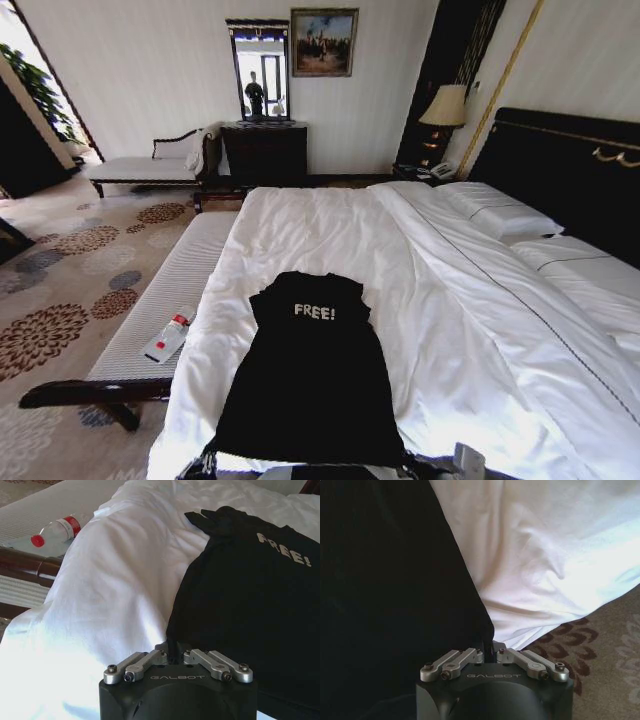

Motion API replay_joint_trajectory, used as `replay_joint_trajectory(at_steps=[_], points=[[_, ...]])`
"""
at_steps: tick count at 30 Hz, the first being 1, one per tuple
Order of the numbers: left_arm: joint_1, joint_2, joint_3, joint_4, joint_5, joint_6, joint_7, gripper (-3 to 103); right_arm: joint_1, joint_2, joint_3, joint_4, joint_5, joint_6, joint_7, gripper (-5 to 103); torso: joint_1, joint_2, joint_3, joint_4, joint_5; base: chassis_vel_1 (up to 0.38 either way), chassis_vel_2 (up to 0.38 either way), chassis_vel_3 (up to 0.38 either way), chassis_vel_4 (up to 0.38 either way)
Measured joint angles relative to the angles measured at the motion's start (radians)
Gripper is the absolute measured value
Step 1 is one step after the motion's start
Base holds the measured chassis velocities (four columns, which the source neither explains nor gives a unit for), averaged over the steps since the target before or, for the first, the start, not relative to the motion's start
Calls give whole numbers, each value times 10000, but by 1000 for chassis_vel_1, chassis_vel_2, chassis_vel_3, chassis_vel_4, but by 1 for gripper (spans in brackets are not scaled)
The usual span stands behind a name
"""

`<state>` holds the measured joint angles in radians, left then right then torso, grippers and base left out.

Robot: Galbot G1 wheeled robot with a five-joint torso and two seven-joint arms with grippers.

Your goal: Fold the clothes on the bed.

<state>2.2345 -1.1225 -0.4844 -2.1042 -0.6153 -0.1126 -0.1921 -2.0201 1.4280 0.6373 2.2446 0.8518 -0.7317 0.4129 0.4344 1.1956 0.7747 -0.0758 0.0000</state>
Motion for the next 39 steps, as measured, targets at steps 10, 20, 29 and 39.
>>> replay_joint_trajectory(at_steps=[10, 20, 29, 39], points=[[-192, -7, 100, 117, 540, 127, -126, 47, -300, -81, 491, 112, -356, -4, 63, 42, 0, 0, 0, -1, 1, 0, 0, 0, 0], [-471, -111, -44, -317, 1423, -269, -67, 85, 974, -1115, 2266, 240, 1804, 990, -1510, 80, 1, 0, 0, 0, 3, 0, 0, 0, 0], [-1432, 157, 527, -305, 2781, -966, 480, 100, 5064, -2565, 1504, -1955, 5376, 1089, -1499, 100, 1, 0, 2, 4, 3, 0, 0, 0, 0], [-2458, -13, 609, -841, 2625, -272, 520, 100, 9487, -2567, -74, -6610, 6566, 812, -1507, 100, 3, -1, 2, -1, 2, 0, 0, 0, 0]])
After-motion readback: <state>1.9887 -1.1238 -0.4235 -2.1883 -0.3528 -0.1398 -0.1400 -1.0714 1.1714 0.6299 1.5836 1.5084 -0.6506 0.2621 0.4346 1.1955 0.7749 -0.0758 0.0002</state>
